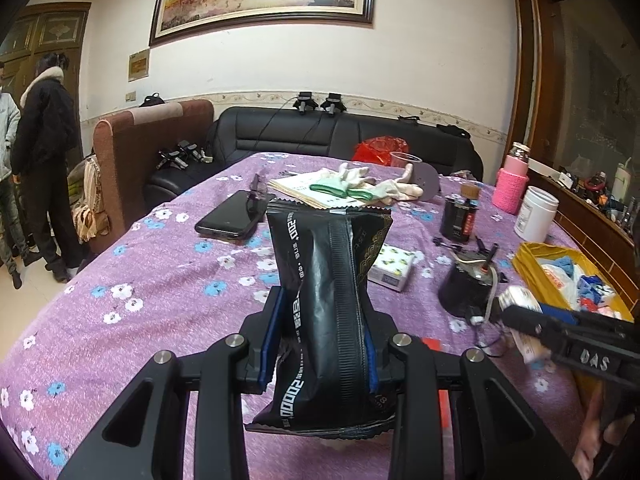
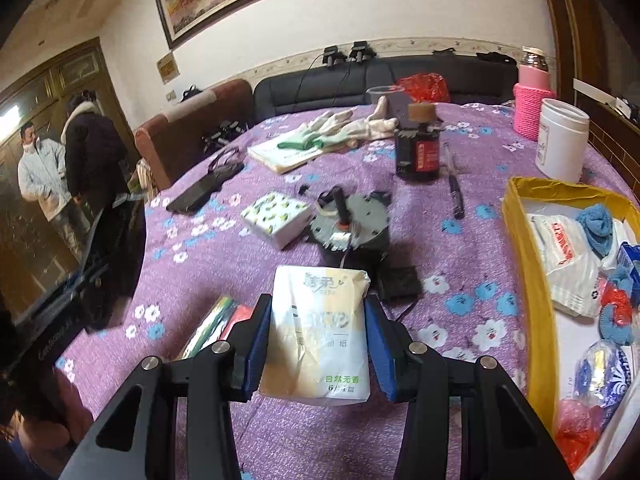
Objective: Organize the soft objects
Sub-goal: 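Carry snack bag and tissue pack over the tray with both tools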
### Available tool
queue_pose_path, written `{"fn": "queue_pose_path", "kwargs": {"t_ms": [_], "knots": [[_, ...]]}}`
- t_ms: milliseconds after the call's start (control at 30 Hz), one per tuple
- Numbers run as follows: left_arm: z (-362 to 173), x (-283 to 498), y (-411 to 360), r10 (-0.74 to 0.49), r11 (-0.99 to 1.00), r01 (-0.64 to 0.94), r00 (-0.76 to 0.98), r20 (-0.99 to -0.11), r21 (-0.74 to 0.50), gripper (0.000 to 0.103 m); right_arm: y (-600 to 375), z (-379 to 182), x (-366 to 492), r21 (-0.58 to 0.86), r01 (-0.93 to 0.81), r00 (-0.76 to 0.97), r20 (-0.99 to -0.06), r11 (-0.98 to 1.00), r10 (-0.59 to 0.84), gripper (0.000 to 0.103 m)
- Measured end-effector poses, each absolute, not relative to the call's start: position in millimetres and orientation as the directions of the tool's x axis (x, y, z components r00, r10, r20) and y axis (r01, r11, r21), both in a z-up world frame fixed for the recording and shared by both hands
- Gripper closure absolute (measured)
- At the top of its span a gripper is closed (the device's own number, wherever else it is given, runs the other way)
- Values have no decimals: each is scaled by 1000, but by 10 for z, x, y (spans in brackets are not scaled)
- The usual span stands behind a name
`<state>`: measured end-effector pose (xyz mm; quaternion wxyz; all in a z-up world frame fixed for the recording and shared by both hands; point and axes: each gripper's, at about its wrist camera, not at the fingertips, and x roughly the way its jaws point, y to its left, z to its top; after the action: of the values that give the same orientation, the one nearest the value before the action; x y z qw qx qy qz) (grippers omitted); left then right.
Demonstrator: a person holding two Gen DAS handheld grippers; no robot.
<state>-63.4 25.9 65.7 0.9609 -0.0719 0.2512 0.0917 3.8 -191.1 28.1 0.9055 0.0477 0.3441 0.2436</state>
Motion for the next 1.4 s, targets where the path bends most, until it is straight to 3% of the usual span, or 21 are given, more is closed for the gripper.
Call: {"fn": "queue_pose_path", "kwargs": {"t_ms": [267,633,967,1267,1400], "knots": [[987,-769,-219,35,991,-91,883,-469,-98,71,-2376,636,-142,307,-358,723,-506,882,470,54],[1128,-553,-1288,-260,963,180,806,-532,-199,71,-3627,775,-387,380,-161,816,-467,911,339,54],[833,-221,-2214,-424,905,317,652,-629,-282,71,-4515,578,-366,362,22,794,-573,932,203,54],[449,-80,-2669,-433,895,354,550,-715,-270,71,-4535,351,-170,326,65,752,-638,943,169,54],[422,-103,-2707,-435,891,380,555,-709,-249,64,-4520,298,-143,320,72,744,-648,945,162,53]]}}
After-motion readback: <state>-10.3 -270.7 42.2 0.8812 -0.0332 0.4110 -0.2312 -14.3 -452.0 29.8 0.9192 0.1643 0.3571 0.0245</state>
